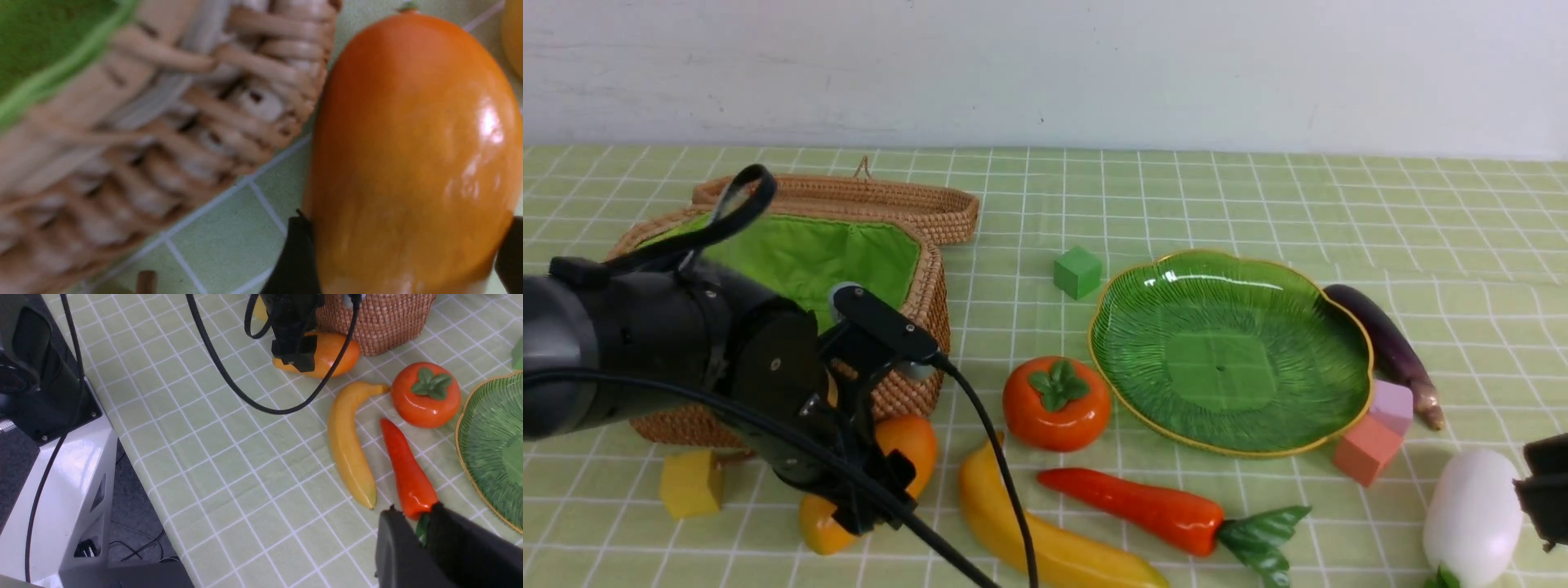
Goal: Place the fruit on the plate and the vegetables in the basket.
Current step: Grab the mango with your left arm and place it on the right plate
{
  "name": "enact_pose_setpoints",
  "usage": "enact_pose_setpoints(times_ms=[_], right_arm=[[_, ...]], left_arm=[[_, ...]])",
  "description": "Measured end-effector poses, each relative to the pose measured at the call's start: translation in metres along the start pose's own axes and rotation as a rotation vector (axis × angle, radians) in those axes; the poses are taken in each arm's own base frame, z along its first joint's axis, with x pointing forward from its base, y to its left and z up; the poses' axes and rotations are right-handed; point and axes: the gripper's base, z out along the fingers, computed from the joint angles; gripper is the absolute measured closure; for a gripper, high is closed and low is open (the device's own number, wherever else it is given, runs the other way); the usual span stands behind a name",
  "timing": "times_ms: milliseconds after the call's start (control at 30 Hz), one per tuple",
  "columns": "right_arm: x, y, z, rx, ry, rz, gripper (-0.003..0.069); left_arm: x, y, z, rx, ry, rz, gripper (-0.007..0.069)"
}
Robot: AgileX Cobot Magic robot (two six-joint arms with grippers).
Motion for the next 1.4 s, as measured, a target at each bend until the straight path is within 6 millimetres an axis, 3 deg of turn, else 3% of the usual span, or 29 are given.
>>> enact_pose_setpoints(times_ms=[300, 633, 767, 800, 833, 1000, 1133, 1200, 1300, 1400], right_arm=[[0.002, 0.001, 0.0, -0.01, 0.017, -0.001, 0.0536], [0.002, 0.001, 0.0, -0.013, 0.018, -0.003, 0.0532], [0.002, 0.001, 0.0, -0.014, 0.018, -0.003, 0.0532], [0.002, 0.002, 0.0, -0.015, 0.021, -0.003, 0.0532], [0.002, 0.002, 0.0, -0.015, 0.021, -0.003, 0.0532], [0.002, 0.001, 0.0, -0.012, 0.024, 0.043, 0.0532], [0.006, -0.004, 0.0, 0.05, 0.061, 0.13, 0.0532], [0.008, -0.009, -0.001, 0.11, 0.083, 0.186, 0.0532], [0.011, -0.018, -0.004, 0.221, 0.103, 0.253, 0.0532], [0.014, -0.028, -0.01, 0.357, 0.133, 0.32, 0.0532]], left_arm=[[0.0, -0.002, 0.014, 0.018, 0.041, -0.019, 0.0041], [0.008, -0.005, 0.001, 0.058, 0.12, -0.071, 0.0051], [0.007, -0.009, -0.02, 0.071, 0.108, -0.078, 0.0051], [0.005, -0.014, -0.038, 0.078, 0.082, -0.063, 0.0051], [0.004, -0.015, -0.04, 0.079, 0.079, -0.061, 0.0051], [0.0, -0.044, -0.097, 0.121, 0.007, 0.043, 0.0051], [-0.023, -0.058, -0.124, 0.139, -0.165, 0.091, 0.0051], [-0.05, -0.063, -0.131, 0.137, -0.294, 0.116, 0.0051], [-0.094, -0.069, -0.121, 0.147, -0.391, 0.13, 0.0051], [-0.141, -0.076, -0.092, 0.158, -0.412, 0.147, 0.0051]])
